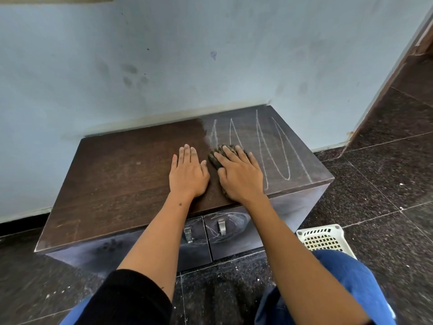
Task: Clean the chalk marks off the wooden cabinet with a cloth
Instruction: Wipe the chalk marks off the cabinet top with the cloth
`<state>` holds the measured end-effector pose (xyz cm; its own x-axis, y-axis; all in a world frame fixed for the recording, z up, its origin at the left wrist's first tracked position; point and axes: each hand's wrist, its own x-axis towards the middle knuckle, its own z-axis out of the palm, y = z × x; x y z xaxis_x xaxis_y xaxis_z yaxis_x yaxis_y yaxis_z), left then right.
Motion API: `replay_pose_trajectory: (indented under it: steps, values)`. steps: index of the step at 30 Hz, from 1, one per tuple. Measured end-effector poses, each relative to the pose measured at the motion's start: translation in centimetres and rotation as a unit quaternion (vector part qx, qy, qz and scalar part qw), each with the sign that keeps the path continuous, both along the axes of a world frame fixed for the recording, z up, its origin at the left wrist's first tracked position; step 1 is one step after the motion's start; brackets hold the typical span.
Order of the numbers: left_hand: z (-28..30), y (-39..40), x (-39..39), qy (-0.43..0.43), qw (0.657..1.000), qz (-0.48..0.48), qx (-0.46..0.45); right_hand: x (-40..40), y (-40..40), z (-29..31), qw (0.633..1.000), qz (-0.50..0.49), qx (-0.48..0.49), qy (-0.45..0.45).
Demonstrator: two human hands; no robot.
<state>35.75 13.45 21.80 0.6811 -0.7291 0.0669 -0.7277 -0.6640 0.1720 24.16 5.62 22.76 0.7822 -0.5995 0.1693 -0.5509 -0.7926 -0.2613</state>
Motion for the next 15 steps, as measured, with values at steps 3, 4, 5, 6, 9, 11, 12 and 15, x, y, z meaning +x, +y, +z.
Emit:
replay_pose_trajectory:
  steps: [3,4,5,6,9,11,12,15]
  values:
    - [0.2,0.1,0.0,0.016,1.000,0.000,0.010,2.7,-2.2,0.4,1.000,0.007,0.000,0.030]
    - [0.3,0.1,-0.1,0.018,1.000,0.001,0.010,3.1,-2.5,0.4,0.999,0.005,-0.002,0.033]
    - [0.3,0.1,-0.1,0.020,1.000,0.002,0.009,3.3,-2.4,0.3,0.999,0.004,-0.006,0.034]
    - [0.4,0.2,-0.2,0.021,1.000,0.004,0.006,3.1,-1.9,0.3,1.000,0.003,-0.012,0.029]
    - [0.3,0.1,-0.2,0.022,1.000,0.016,-0.001,0.1,0.7,-0.8,0.999,-0.013,-0.018,-0.036]
    - [0.2,0.1,-0.2,0.022,1.000,0.021,0.001,-2.2,2.8,-1.6,0.994,-0.039,-0.048,-0.085]
    - [0.2,0.0,-0.2,0.020,1.000,0.023,0.001,-2.7,3.3,-1.8,0.993,-0.047,-0.054,-0.099]
    - [0.3,0.0,-0.2,0.022,1.000,0.022,-0.001,-1.7,2.3,-1.1,0.996,-0.037,-0.021,-0.083]
